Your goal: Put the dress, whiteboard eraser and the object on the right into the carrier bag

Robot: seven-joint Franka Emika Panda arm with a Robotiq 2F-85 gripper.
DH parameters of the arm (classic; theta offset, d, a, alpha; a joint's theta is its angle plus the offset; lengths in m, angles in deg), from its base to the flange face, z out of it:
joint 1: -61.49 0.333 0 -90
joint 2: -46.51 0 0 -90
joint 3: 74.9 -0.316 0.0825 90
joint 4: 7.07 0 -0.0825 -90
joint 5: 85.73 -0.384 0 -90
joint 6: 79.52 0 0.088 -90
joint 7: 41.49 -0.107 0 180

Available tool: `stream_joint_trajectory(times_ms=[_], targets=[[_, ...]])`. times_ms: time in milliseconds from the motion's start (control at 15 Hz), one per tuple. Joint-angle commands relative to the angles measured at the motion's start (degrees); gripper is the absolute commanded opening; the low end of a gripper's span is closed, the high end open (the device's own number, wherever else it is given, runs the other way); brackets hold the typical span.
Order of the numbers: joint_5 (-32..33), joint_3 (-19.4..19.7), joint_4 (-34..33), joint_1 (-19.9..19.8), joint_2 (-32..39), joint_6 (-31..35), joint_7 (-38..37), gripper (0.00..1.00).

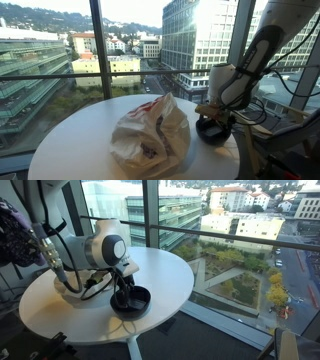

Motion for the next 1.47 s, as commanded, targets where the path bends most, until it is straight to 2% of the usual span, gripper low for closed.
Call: stream_joint_trajectory(times_ms=[0, 133, 200, 267, 467, 600, 800, 933, 1067, 1333, 1400], targets=[[-0.52, 1.16, -2.69, 1.57, 2.56, 0.53, -0.17, 1.00], [-0.86, 1.40, -3.43, 1.84, 3.74, 0.18, 0.14, 1.00], [-1.37, 1.28, -3.63, 1.80, 4.26, 0.18, 0.50, 0.75], [-1.70, 1.26, -3.78, 1.89, 4.70, 0.33, 0.78, 0.74], [-2.68, 1.30, -4.38, 2.56, 5.01, 0.27, 0.91, 0.49], [-3.31, 0.68, -4.99, 3.08, 3.93, -0.98, 1.39, 0.36], [-6.01, -2.23, -5.83, 2.98, 2.03, -2.36, 4.00, 0.33], [-8.49, -5.03, -6.41, 2.47, -0.82, -7.32, 7.47, 0.33], [-9.01, -7.23, -7.41, 2.52, -4.35, -17.92, 11.95, 0.33], [-5.03, -10.99, -9.94, 3.29, -12.14, -36.77, 15.04, 0.33], [-4.96, -12.66, -10.48, 3.35, -14.91, -39.57, 16.32, 0.33]])
